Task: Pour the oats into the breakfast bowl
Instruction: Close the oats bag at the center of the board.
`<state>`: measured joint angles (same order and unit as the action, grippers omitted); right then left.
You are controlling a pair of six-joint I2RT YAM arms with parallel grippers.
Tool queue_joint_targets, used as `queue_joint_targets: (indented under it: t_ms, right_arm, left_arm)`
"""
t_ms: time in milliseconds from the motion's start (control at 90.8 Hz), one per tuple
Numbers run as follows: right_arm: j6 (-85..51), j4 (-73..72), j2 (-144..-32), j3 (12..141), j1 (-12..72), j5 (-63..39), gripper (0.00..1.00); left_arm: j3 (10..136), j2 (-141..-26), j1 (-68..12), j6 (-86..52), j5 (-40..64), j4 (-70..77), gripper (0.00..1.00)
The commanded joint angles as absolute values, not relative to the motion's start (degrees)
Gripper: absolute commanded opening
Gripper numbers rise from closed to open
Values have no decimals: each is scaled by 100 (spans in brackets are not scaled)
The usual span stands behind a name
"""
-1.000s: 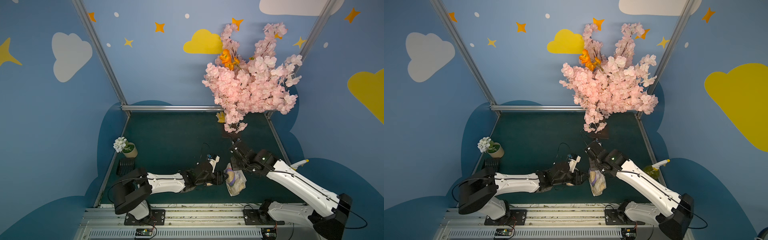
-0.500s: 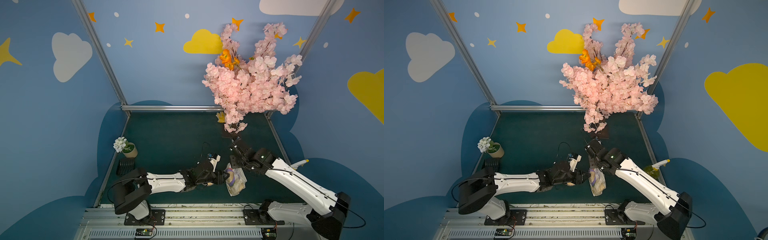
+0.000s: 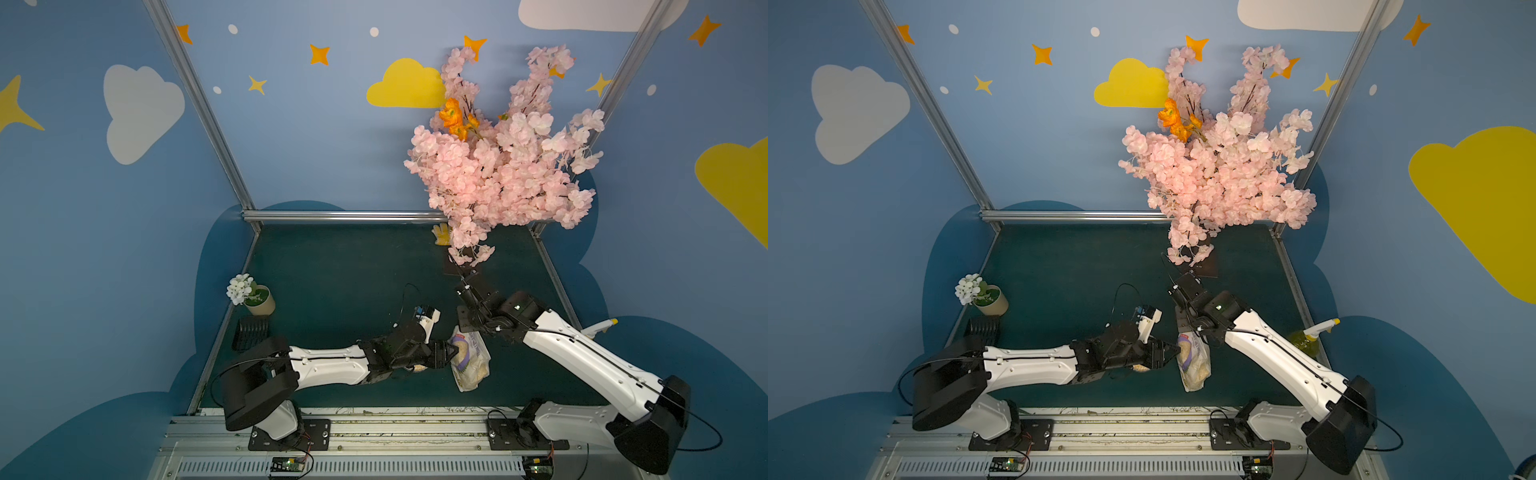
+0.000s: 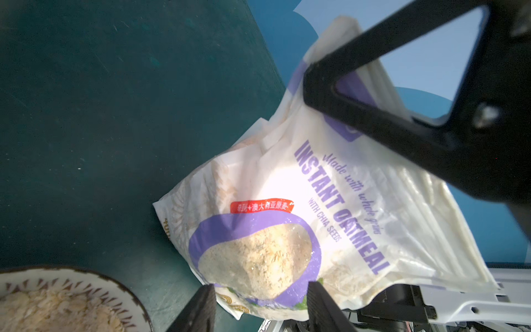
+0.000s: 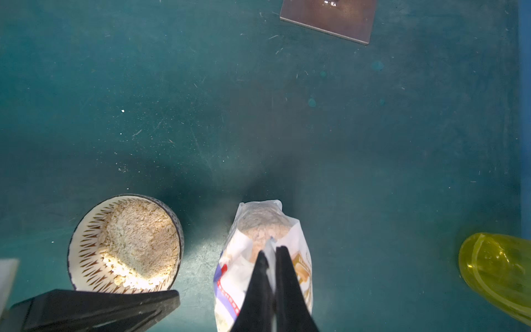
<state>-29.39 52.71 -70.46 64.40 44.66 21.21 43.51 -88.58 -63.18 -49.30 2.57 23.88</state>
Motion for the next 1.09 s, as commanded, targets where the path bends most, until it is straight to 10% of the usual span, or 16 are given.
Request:
queue_joint_targets:
  t_ms: [0, 165, 385, 617, 804, 1079]
  right_arm:
    - [-2988, 5131, -6861, 6477, 4421, 2054, 0]
    - [-2903, 5214, -6479, 6290, 4420, 1890, 38]
    - [-3301, 5813, -5967, 5971, 4480, 1742, 50]
    - [-3649, 6116, -5626, 5866, 4897, 1815, 35]
    - [-3833, 6296, -5728, 5895, 5127, 2062, 0]
    - [-4094, 6227, -5727, 6300, 5273, 2341, 0]
  left_arm:
    - [4430, -8658, -6346, -4802, 161, 2282, 55]
    - [4429, -8508, -6344, -4696, 59, 2131, 55]
    - [4395, -8366, -6337, -4624, -23, 2039, 55]
    - [4385, -8295, -6336, -4577, -42, 1989, 55]
    - [4361, -8175, -6337, -4542, -150, 1910, 55]
    - [4298, -7871, -6337, -4491, -377, 1669, 55]
